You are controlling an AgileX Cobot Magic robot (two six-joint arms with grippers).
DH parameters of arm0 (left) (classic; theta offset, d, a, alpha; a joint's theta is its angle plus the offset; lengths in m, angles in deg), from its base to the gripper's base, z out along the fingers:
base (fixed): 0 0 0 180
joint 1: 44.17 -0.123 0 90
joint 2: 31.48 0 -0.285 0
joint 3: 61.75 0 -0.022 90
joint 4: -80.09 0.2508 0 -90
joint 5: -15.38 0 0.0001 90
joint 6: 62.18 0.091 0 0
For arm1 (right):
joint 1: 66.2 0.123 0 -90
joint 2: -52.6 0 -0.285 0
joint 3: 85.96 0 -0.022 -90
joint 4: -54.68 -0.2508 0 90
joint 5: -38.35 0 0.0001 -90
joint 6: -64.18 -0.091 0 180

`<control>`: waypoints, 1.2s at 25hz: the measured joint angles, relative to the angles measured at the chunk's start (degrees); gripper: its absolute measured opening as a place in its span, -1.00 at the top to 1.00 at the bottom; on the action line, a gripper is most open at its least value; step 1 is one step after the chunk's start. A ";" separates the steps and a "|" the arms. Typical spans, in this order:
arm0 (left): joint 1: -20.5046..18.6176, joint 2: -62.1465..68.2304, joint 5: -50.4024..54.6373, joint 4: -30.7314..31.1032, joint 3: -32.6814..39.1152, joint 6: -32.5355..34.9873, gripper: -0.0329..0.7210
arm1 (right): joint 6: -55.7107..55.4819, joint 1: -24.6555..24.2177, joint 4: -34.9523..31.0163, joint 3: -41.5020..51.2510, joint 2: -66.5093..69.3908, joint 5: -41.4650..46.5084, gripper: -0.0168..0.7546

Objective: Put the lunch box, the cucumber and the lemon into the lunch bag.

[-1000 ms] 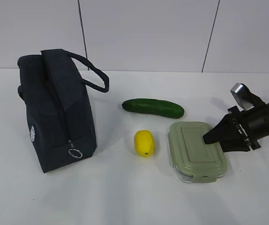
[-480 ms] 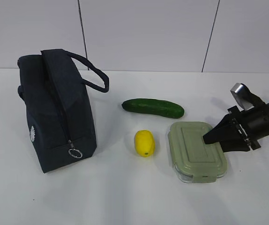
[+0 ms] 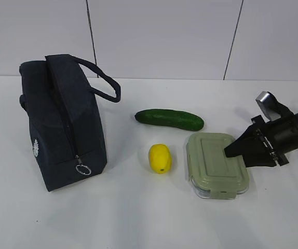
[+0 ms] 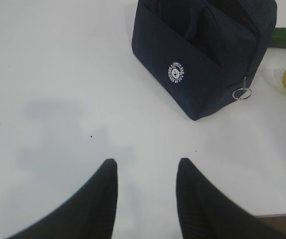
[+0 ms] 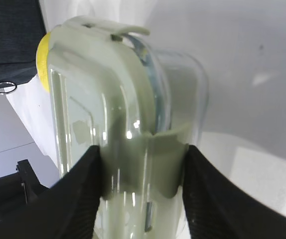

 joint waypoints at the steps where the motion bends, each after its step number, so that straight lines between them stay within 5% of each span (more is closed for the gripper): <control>1: 0.00 0.00 0.00 0.00 0.00 0.00 0.18 | -0.14 0.00 -0.09 0.00 0.00 0.00 -0.01; 30: 0.00 0.00 0.00 0.00 0.00 0.00 0.18 | -8.25 0.00 2.62 -5.05 -7.61 -2.33 -0.01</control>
